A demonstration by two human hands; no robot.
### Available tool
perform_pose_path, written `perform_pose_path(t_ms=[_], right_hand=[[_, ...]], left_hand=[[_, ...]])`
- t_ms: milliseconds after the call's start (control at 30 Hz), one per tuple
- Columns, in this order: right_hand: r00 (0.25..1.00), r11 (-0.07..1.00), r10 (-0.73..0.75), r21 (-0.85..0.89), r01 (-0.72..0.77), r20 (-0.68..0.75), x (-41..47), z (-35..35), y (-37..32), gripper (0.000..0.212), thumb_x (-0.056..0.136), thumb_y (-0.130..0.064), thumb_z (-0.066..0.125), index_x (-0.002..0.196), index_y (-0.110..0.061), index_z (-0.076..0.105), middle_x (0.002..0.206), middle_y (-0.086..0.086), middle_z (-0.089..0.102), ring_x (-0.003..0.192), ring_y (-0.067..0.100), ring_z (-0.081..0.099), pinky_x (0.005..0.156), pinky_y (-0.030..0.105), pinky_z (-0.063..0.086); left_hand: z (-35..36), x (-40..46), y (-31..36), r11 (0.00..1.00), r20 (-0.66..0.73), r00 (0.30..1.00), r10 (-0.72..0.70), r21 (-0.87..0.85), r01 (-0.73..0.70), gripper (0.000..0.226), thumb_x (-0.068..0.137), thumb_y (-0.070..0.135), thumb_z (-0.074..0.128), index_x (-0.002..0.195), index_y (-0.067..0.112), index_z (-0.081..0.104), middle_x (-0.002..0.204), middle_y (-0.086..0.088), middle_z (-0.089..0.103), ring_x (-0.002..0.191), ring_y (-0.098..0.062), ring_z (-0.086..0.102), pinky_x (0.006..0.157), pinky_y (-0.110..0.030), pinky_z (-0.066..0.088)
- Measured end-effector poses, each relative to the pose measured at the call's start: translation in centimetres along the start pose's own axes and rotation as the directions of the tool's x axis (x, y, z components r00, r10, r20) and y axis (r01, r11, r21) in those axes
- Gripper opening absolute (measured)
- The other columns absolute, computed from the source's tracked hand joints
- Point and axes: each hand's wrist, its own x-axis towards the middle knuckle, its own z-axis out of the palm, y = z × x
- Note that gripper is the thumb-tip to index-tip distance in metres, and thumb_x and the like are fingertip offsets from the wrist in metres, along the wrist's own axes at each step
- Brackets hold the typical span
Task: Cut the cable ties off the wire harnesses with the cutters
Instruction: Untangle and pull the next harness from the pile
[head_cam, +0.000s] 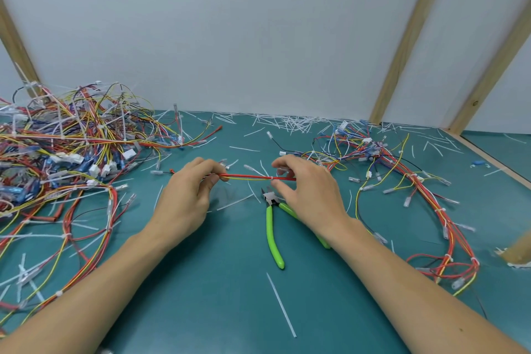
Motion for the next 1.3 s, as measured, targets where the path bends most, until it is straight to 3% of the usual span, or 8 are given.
perform_pose_path(t_ms=[200,333,633,900,1000,1100,1200,1300], right_hand=[[0.998,0.998,0.054,0.030,-0.055,0.010,0.0,-0.1,0.4,0.017,0.092,-0.041,0.070,0.106,-0.030,0.071,0.095,-0.013,0.076,0.098,0.018,0.066,0.090,0.034,0.045],[0.997,0.996,0.028,0.078,-0.033,0.067,0.1,-0.1,0.4,0.015,0.090,-0.043,0.071,0.092,-0.028,0.071,0.086,-0.010,0.071,0.087,0.016,0.063,0.081,0.035,0.048],[0.993,0.986,-0.116,0.124,0.112,0.024,-0.1,0.2,-0.6,0.009,0.096,-0.027,0.065,0.090,-0.023,0.069,0.079,-0.017,0.059,0.074,0.005,0.050,0.080,0.035,0.046],[0.968,0.968,-0.248,0.023,0.249,-0.034,-0.3,-0.5,-1.5,0.009,0.097,-0.025,0.069,0.095,-0.018,0.074,0.085,-0.006,0.068,0.083,0.019,0.060,0.076,0.037,0.046],[0.940,0.941,-0.335,0.020,0.337,-0.055,-0.7,-0.2,-2.4,0.008,0.096,-0.023,0.070,0.096,-0.016,0.075,0.085,-0.003,0.069,0.082,0.022,0.061,0.074,0.040,0.047],[0.919,0.919,-0.389,0.046,0.392,-0.063,-1.0,0.4,-2.8,0.009,0.095,-0.021,0.070,0.101,-0.016,0.075,0.090,-0.002,0.070,0.085,0.021,0.062,0.076,0.040,0.047],[0.915,0.922,-0.386,-0.021,0.387,-0.115,-0.7,0.4,-2.6,0.027,0.088,-0.018,0.073,0.115,-0.018,0.071,0.107,-0.004,0.070,0.102,0.020,0.061,0.085,0.037,0.045],[0.890,0.963,-0.266,-0.052,0.266,-0.370,0.4,-0.7,-1.4,0.026,0.087,-0.021,0.070,0.113,-0.021,0.067,0.105,-0.006,0.065,0.100,0.019,0.058,0.086,0.034,0.042]], left_hand=[[-0.1,0.0,0.1,1.000,-0.031,0.999,-0.008,-0.021,0.007,0.023,0.095,-0.001,0.061,0.097,0.020,0.072,0.108,0.008,0.066,0.111,-0.013,0.058,0.092,-0.005,0.033],[-0.1,0.0,-0.2,1.000,-0.051,0.999,-0.009,-0.001,0.009,0.029,0.090,-0.006,0.065,0.096,0.020,0.075,0.111,0.002,0.071,0.121,-0.017,0.058,0.099,-0.025,0.038],[-0.3,0.4,-1.0,0.981,-0.050,0.992,-0.119,0.146,0.125,0.024,0.090,0.006,0.068,0.093,0.028,0.077,0.115,0.007,0.064,0.115,-0.021,0.053,0.097,-0.039,0.040],[-0.1,-0.1,0.5,0.988,0.005,0.991,0.134,0.078,-0.134,0.020,0.091,0.023,0.072,0.110,0.026,0.071,0.116,0.010,0.064,0.115,-0.013,0.057,0.098,-0.036,0.044],[0.5,-0.4,1.1,0.974,0.111,0.969,0.220,0.033,-0.224,0.023,0.091,0.029,0.072,0.114,0.025,0.071,0.106,0.013,0.069,0.104,-0.011,0.063,0.092,-0.039,0.050],[0.7,-0.3,1.0,0.973,0.085,0.970,0.228,0.022,-0.230,0.013,0.092,0.028,0.071,0.105,0.024,0.074,0.088,0.014,0.067,0.087,-0.011,0.063,0.078,-0.041,0.052],[0.7,-0.2,0.6,0.985,-0.052,0.984,0.172,0.029,-0.170,0.012,0.094,0.030,0.066,0.090,0.022,0.074,0.076,0.011,0.066,0.075,-0.015,0.061,0.070,-0.042,0.052],[0.5,0.0,0.2,0.987,-0.186,0.981,-0.053,-0.160,0.023,0.013,0.095,0.023,0.068,0.084,0.026,0.074,0.065,0.009,0.067,0.063,-0.016,0.063,0.065,-0.038,0.054]])
